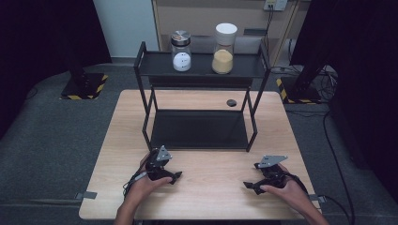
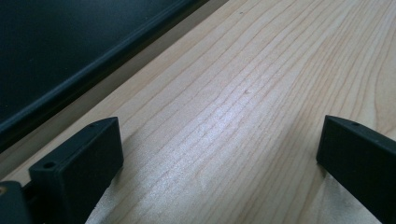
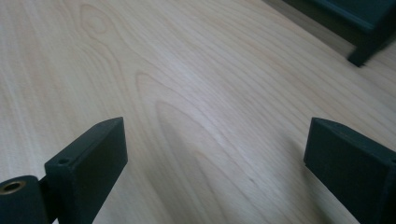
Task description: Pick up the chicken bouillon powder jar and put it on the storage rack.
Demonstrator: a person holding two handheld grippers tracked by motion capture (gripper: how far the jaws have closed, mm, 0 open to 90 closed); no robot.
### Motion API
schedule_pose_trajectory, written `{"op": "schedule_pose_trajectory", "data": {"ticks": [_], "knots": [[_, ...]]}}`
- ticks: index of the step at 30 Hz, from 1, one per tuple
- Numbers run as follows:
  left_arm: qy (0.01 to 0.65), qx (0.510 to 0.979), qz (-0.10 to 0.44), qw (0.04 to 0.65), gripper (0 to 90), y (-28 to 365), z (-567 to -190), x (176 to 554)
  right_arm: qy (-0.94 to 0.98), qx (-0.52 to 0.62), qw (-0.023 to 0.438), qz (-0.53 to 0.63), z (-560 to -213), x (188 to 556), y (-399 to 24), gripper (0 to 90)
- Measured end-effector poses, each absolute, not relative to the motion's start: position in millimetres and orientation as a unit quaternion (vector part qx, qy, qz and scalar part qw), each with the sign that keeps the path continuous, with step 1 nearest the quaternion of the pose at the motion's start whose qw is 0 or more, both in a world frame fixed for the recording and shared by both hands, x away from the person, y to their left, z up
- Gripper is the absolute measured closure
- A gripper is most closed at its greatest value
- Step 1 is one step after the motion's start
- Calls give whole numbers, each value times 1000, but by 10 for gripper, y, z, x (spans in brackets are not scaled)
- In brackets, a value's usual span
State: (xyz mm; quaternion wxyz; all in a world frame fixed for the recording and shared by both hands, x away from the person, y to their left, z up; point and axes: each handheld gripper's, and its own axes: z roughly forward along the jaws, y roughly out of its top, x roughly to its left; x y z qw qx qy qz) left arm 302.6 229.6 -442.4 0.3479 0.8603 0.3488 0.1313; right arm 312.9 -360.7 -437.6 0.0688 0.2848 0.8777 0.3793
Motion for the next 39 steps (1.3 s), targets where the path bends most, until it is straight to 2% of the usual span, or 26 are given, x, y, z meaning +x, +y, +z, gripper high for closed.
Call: {"op": "schedule_pose_trajectory", "data": {"ticks": [7, 18, 26, 39], "knots": [[348, 861, 131, 348, 0, 2292, -4423, 3026, 852, 331, 99, 393, -4430, 3111, -3787, 62], [349, 860, 131, 348, 0, 2290, -4423, 3025, 842, 379, 143, 357, -4467, 3132, -3652, 53], [349, 860, 131, 348, 0, 2290, -4423, 3025, 837, 390, 150, 353, -4492, 3178, -3612, 19], [349, 860, 132, 347, 0, 2288, -4423, 3024, 836, 393, 149, 353, -4496, 3181, -3612, 16]]}}
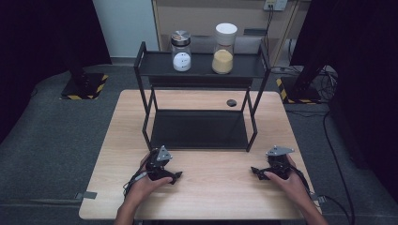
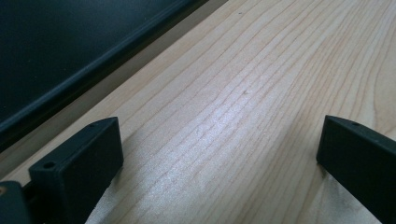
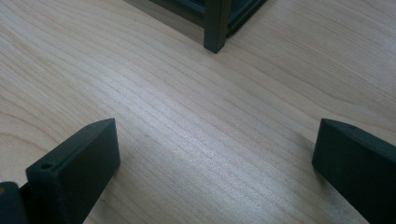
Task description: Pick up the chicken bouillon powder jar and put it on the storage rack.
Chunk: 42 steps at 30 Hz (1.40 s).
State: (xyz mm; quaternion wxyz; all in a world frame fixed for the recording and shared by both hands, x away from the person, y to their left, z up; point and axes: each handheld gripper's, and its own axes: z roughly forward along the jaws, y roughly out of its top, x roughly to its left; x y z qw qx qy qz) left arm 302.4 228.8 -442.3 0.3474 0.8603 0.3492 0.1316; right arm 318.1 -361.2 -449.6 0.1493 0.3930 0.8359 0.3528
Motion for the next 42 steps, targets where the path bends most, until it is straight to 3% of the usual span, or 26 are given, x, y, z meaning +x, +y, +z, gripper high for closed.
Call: {"op": "schedule_pose_trajectory", "data": {"ticks": [42], "knots": [[348, 860, 131, 349, 0, 2281, -4427, 3036, 830, 405, 155, 351, -4496, 3132, -3581, 20]]}}
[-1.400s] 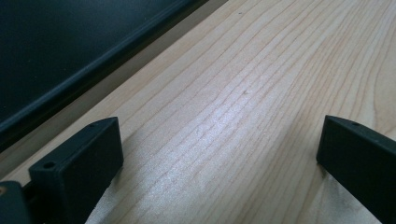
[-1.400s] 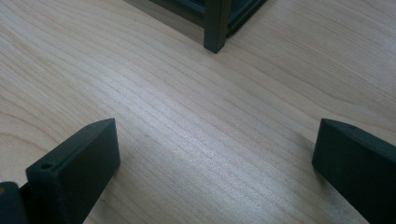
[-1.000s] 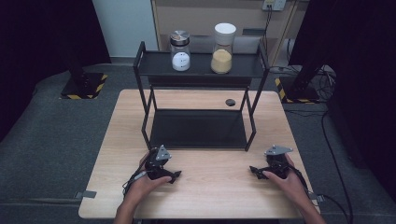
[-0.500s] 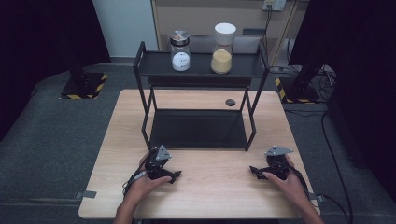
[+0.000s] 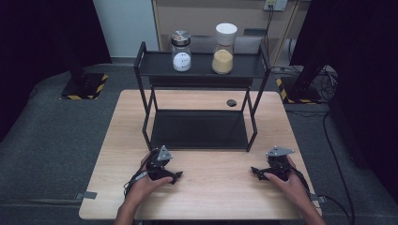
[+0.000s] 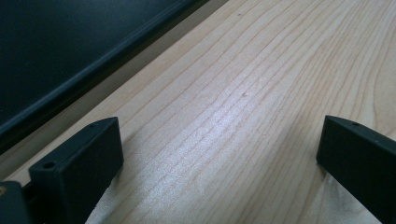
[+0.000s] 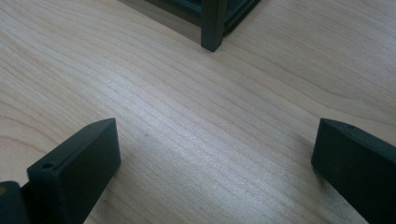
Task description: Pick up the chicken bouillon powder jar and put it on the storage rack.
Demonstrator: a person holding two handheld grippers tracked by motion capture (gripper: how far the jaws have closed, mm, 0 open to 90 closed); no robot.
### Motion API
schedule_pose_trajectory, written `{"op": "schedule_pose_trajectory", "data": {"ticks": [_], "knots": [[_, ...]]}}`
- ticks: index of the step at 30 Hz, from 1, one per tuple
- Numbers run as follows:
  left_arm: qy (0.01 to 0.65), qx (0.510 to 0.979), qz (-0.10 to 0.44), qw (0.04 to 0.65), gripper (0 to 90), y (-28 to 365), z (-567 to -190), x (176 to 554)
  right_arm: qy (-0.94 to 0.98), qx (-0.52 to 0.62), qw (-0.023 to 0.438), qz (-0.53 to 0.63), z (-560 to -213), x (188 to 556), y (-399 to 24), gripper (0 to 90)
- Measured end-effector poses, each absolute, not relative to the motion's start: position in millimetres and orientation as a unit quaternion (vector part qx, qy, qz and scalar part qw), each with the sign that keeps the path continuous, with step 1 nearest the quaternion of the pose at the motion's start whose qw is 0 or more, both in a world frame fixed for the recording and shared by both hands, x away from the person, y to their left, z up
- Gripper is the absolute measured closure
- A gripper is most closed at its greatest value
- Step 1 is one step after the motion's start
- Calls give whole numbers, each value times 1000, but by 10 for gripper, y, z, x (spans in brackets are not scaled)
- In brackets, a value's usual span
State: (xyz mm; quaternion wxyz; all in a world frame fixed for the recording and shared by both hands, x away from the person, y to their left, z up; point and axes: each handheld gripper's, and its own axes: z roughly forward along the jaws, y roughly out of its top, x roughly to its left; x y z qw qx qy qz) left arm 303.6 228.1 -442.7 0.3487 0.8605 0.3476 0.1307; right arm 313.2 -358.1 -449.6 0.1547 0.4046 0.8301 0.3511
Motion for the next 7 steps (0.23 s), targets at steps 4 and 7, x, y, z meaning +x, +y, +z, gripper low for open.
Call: {"op": "schedule_pose_trajectory", "data": {"ticks": [4, 7], "knots": [[347, 861, 131, 348, 0, 2280, -4426, 3038, 830, 404, 155, 351, -4498, 3132, -3583, 20], [348, 861, 131, 348, 0, 2277, -4426, 3038, 830, 405, 155, 351, -4496, 3132, -3582, 20]]}}
